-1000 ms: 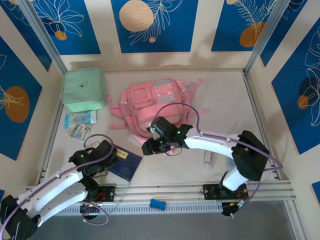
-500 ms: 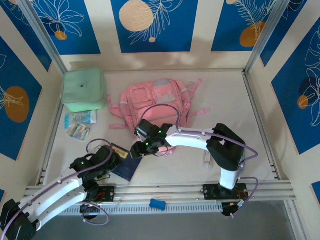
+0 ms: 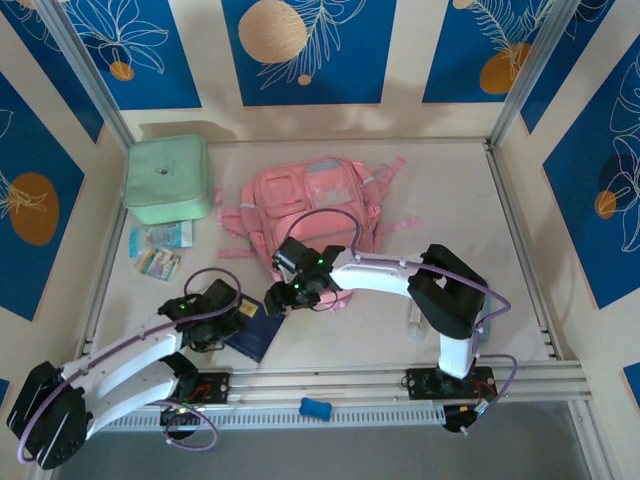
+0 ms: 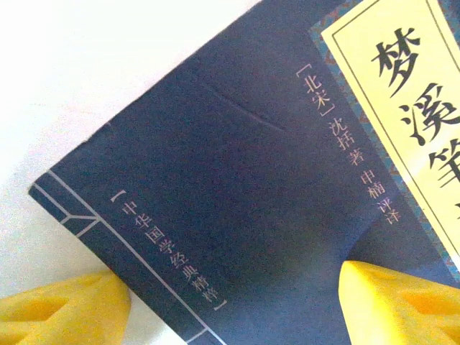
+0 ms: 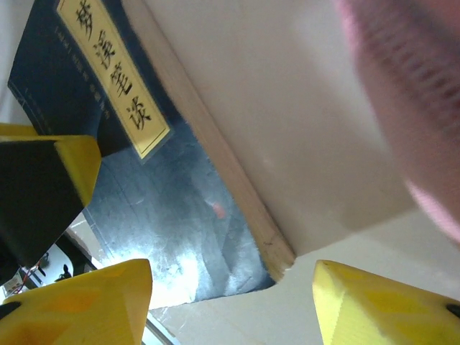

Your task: Pack the student bag

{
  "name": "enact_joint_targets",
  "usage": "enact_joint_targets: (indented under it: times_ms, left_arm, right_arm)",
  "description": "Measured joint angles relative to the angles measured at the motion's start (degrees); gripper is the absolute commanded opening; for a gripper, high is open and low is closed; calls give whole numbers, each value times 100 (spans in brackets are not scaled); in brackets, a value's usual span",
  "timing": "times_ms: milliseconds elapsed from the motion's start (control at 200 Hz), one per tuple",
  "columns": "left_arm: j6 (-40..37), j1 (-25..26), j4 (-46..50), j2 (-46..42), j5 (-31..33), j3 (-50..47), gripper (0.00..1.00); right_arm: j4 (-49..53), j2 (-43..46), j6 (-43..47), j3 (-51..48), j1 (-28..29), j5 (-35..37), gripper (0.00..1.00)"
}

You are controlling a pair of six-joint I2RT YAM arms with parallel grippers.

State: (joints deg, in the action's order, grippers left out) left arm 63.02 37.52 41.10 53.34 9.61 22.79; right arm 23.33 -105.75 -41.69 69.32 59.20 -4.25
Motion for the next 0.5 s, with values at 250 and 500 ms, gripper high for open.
enact_joint_targets:
  times_ms: [250, 500]
  left_arm:
    - [-533, -234, -463, 535, -219, 229, 68]
    - [-807, -391, -1257, 343, -317, 219, 68]
  right_arm:
    - [-101, 0, -376, -98, 328, -46, 60]
    - [-68, 212, -431, -321, 129, -63, 61]
